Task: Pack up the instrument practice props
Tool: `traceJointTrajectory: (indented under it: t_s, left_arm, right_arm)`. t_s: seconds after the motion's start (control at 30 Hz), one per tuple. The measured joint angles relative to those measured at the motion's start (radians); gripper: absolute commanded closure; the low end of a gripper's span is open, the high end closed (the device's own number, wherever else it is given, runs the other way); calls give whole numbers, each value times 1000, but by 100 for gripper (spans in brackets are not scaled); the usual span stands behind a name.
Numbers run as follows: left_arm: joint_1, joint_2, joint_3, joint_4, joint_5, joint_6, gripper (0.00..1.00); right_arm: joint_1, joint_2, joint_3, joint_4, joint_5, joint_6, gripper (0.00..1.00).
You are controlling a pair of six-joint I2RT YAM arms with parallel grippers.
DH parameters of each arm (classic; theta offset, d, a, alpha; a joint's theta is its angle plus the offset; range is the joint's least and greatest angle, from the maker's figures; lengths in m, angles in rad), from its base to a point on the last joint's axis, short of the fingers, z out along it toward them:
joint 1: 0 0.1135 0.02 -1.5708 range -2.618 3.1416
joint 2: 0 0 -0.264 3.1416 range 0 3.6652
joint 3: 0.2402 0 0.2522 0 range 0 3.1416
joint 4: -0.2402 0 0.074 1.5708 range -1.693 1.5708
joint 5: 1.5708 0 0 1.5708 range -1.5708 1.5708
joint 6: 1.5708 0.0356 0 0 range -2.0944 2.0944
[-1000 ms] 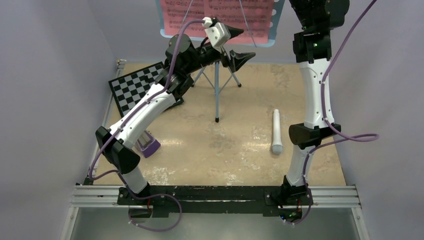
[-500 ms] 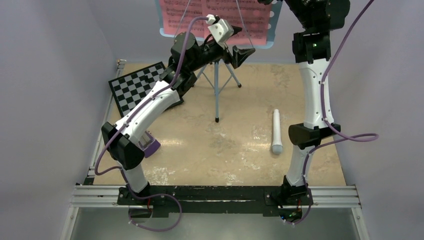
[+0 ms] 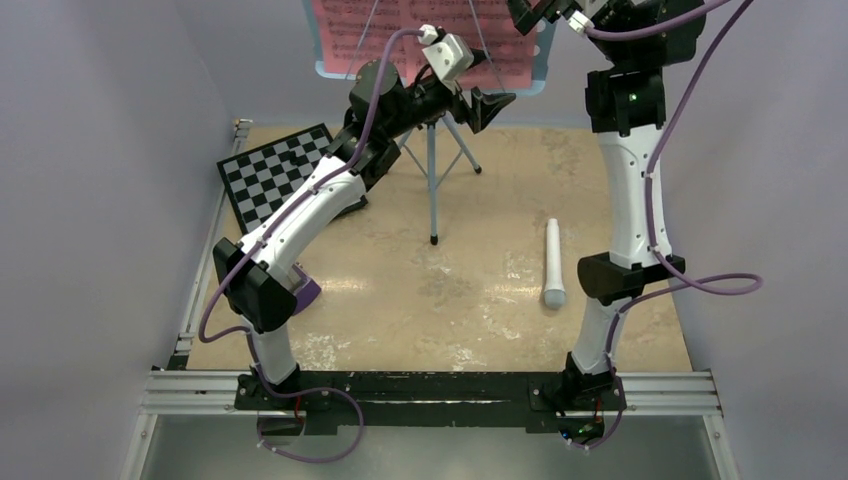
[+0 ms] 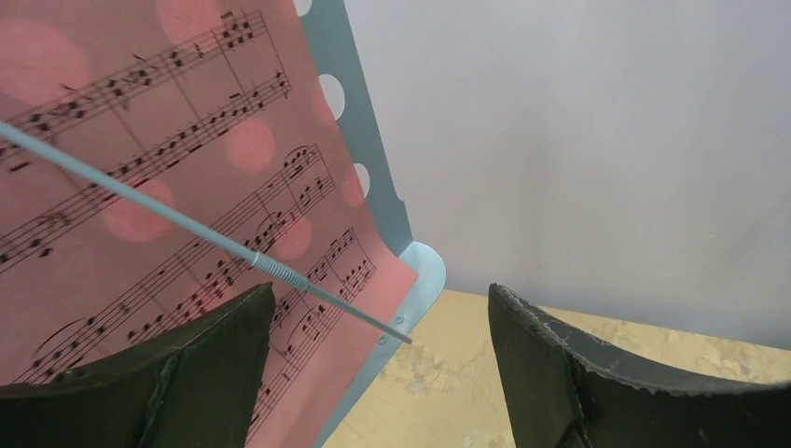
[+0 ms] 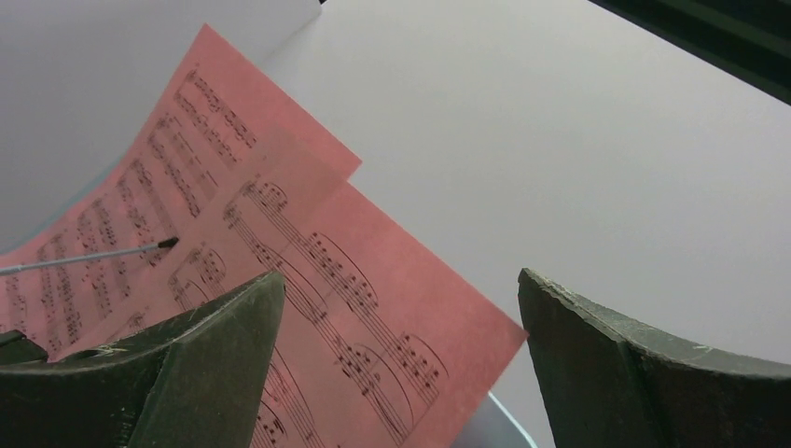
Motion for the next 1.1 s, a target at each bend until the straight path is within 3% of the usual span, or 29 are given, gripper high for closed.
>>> traceJointTrajectory:
  t_s: [0.47, 0.77, 1.1]
  left_arm:
    - [0, 29, 61, 0, 40, 1, 13]
    - [-1, 34, 67, -1, 59, 2, 13]
    - [-3, 33, 61, -1, 74, 9, 13]
  right_arm:
    - [1, -43, -13, -53, -20, -19, 1]
    - [0, -21, 3, -21, 133, -35, 1]
    - [6, -4, 13, -53, 178, -116, 1]
